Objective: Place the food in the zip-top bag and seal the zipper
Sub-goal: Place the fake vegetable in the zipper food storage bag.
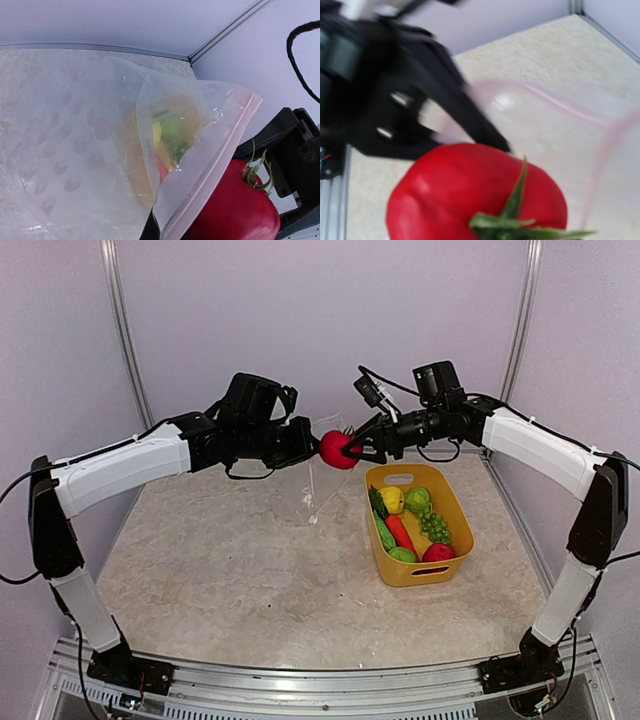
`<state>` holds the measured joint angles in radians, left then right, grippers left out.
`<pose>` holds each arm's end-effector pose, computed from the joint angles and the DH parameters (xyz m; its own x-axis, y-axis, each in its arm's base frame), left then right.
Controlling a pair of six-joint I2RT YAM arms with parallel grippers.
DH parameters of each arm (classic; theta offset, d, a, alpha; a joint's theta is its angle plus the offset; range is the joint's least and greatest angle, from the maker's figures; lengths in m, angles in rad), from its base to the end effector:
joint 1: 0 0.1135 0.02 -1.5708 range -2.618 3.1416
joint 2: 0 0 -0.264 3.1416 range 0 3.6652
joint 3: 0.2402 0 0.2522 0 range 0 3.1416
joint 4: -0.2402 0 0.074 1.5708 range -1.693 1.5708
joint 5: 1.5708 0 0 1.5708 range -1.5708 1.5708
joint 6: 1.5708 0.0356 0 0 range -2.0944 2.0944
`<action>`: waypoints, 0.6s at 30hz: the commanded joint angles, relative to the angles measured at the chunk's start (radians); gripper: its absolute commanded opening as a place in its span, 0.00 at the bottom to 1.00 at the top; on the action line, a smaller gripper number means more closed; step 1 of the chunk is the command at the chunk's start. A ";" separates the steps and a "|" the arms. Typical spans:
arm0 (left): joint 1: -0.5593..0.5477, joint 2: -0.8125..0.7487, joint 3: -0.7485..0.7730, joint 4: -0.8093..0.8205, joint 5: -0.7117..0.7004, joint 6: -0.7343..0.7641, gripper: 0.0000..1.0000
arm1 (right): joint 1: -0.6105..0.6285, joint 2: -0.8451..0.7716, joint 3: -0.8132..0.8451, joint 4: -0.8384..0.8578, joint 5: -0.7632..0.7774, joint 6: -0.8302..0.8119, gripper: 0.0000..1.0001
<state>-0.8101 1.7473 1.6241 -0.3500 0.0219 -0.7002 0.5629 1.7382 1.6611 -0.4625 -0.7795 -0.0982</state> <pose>0.2851 -0.3007 0.3529 -0.7156 -0.1826 -0.6743 0.3616 0.7290 -0.5812 0.3233 0.2336 0.3637 -0.3452 -0.3003 -0.8892 -0.9279 0.2515 0.2753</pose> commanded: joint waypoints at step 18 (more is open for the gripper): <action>-0.004 -0.040 -0.019 0.117 0.080 -0.074 0.00 | 0.097 0.086 0.101 -0.044 0.291 0.002 0.50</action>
<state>-0.8104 1.6913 1.5974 -0.2535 0.0818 -0.7704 0.6353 1.8034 1.7000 -0.4721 -0.5217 -0.0868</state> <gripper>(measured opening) 0.002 0.635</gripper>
